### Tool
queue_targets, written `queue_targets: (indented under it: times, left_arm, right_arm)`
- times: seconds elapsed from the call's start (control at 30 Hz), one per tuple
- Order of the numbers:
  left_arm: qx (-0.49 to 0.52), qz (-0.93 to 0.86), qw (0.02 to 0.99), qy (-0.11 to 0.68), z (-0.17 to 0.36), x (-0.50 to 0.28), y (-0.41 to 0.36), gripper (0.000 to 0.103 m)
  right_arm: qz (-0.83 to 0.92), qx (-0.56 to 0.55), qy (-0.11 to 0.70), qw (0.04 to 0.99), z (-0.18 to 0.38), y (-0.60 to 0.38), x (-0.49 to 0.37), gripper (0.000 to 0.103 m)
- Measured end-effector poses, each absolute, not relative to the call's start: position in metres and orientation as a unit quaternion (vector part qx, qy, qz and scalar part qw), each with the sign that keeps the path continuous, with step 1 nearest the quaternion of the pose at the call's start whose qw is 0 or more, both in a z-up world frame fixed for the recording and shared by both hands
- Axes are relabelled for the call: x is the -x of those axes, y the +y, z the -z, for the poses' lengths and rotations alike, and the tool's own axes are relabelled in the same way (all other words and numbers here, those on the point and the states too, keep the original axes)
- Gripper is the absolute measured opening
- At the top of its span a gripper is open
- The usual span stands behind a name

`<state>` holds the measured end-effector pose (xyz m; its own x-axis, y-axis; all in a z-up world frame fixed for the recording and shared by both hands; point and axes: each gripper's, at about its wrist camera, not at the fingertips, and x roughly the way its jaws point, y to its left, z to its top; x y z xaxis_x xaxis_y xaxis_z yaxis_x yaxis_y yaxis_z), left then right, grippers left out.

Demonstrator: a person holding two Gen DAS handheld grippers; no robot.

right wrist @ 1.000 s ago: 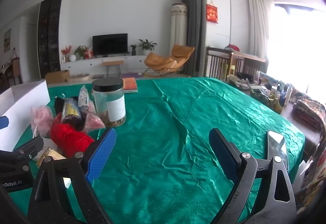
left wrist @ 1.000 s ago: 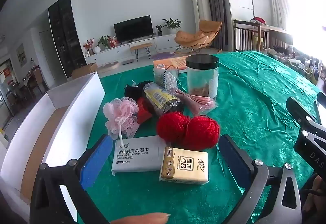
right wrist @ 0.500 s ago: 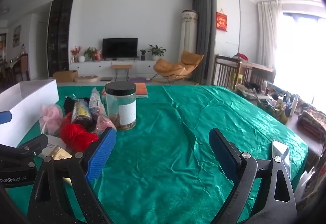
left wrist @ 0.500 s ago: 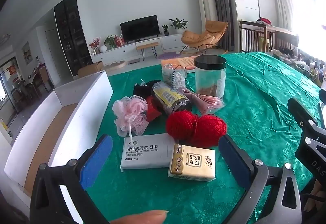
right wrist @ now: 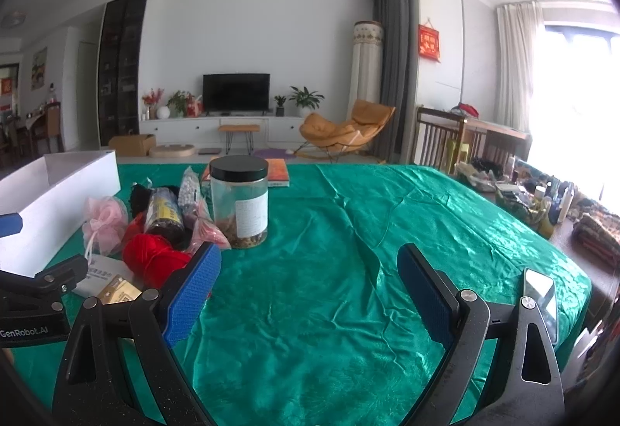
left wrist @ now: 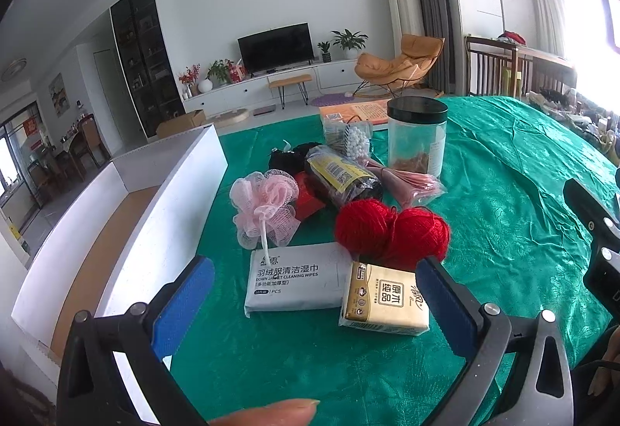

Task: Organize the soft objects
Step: 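Move both tools toward the pile of soft items on the table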

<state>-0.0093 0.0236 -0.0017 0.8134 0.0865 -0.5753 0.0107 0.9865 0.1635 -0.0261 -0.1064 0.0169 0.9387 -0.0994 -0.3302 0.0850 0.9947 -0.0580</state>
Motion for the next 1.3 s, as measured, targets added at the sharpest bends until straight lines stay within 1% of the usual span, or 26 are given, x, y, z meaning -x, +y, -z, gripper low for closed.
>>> queue_targets:
  times: [0.53,0.8,1.3]
  left_arm:
    - [-0.089,-0.026,0.943,0.319,0.014,0.008,0.025,0.103]
    - [-0.096,-0.029,0.941,0.322,0.02,0.009,0.025,0.103]
    - [-0.104,-0.031,0.939,0.325,0.024,0.009,0.024,0.103]
  right_arm:
    - [0.021,0.01,0.179,0.984,-0.013,-0.109,0.026,0.094]
    - [0.01,-0.017,0.18,0.983,-0.013,-0.115,0.025,0.094]
    - [0.002,-0.002,0.188,0.982,-0.009,-0.108,0.023,0.094]
